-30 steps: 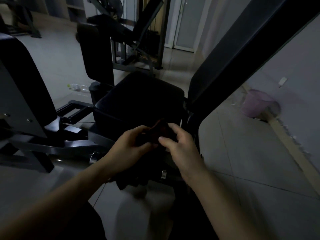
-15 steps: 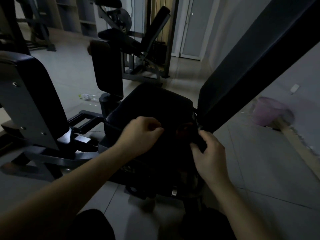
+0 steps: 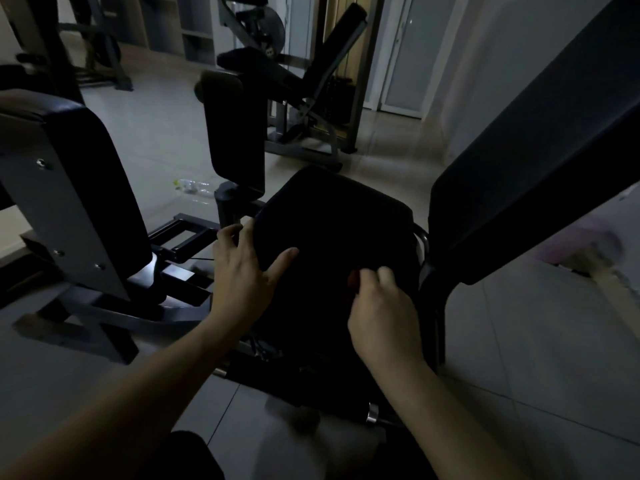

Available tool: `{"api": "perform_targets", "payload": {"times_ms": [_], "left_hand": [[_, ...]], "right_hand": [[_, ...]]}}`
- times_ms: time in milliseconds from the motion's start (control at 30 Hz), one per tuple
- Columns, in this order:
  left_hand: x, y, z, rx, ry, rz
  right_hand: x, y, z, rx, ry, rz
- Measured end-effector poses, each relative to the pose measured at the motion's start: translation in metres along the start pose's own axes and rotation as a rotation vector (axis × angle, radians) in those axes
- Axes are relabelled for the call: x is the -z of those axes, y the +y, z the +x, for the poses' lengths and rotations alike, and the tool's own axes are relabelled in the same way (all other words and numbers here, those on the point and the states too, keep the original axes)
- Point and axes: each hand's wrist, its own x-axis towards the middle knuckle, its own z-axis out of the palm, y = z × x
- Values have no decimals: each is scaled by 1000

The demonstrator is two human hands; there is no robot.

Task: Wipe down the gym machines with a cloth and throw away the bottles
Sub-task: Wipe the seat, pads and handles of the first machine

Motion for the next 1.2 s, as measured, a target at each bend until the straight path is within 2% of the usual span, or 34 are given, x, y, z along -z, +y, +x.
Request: {"api": "perform_targets", "payload": {"times_ms": [200,267,367,467,633,733,833,967,1100,1200], "left_hand": [[11,-11,0,-5,-40,-94],[18,-16,-5,42,-89,-181],[21,-18,-13,164,-116,-303],[17,-19,-13,180,-104,-294],[13,-26,-12,156,-79,-247],[14,-24,-14,163,-72,-252],[15,-20,-20,164,-44,-285],[16,-15,-21,158,-26,-250],[12,-19,-21,145,-21,-252],[6,-23,-20,120,24,-203]], "right_hand": [[-18,-55,52,242,-79,89],[-10,-31,40,221,-128,89],[8,30,1,97,-117,-18],[8,41,-11,62,-92,-109],[-12,-29,23,162,-91,-78],[-33,-88,52,289,-56,43],[-46,-120,75,389,-95,163],[-37,-76,62,446,-98,241],[-15,2,12,325,-48,215],[-10,20,-2,242,-3,150]]}}
